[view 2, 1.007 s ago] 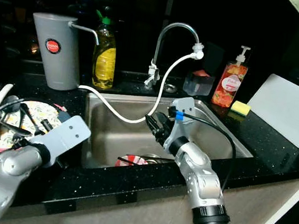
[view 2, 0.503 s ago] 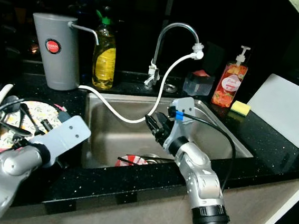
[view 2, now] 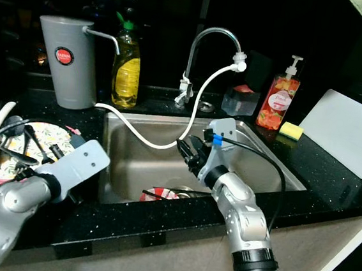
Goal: Kitchen organization
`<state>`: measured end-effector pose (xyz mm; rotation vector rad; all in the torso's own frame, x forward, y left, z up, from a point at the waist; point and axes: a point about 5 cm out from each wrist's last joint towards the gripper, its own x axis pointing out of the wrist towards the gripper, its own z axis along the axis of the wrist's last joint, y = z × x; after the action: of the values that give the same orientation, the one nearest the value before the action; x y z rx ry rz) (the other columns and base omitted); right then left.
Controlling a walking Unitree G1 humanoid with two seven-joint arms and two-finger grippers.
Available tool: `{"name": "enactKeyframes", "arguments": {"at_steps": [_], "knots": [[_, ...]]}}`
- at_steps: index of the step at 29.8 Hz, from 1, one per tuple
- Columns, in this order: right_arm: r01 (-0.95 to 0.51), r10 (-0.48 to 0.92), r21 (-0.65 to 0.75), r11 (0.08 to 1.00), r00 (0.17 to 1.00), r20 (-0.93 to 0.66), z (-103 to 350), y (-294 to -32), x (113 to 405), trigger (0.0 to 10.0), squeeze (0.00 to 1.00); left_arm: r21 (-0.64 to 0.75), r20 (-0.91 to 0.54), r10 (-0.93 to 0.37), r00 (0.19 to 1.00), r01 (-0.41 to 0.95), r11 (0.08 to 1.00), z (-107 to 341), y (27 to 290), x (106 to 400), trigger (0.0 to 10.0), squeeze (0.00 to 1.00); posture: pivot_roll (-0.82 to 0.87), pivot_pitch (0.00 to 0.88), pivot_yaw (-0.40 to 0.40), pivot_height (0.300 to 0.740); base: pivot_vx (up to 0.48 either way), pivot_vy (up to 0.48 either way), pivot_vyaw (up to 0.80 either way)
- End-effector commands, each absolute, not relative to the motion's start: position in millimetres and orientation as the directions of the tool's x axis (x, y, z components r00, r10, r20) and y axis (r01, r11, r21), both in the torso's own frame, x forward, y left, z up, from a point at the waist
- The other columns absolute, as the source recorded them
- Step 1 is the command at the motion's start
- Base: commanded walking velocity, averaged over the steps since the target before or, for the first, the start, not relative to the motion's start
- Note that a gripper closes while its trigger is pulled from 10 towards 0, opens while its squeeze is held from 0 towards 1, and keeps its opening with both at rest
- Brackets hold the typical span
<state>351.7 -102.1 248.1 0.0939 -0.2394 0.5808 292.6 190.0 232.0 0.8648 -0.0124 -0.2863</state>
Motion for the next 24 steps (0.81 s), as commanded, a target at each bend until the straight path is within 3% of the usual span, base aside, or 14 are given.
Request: {"name": "enactKeyframes", "arguments": {"at_steps": [1,24], "knots": [[-0.543,0.52,0.017,0.839,0.812,0.265,251.4,-106.0,351.7,10.0,0.0,0.737,-0.143,-0.27,0.952,0.285,0.613,222.6,185.7,292.8,10.0,0.0,0.09,0.034,-0.125,0.74,0.0,0.0,0.0],[-0.544,0.521,0.014,0.839,0.81,0.267,252.1,-106.0,351.8,10.0,0.0,0.737,-0.144,-0.269,0.952,0.285,0.613,221.7,187.2,292.2,10.0,0.0,0.09,0.029,-0.123,0.74,0.0,0.0,0.0]]}}
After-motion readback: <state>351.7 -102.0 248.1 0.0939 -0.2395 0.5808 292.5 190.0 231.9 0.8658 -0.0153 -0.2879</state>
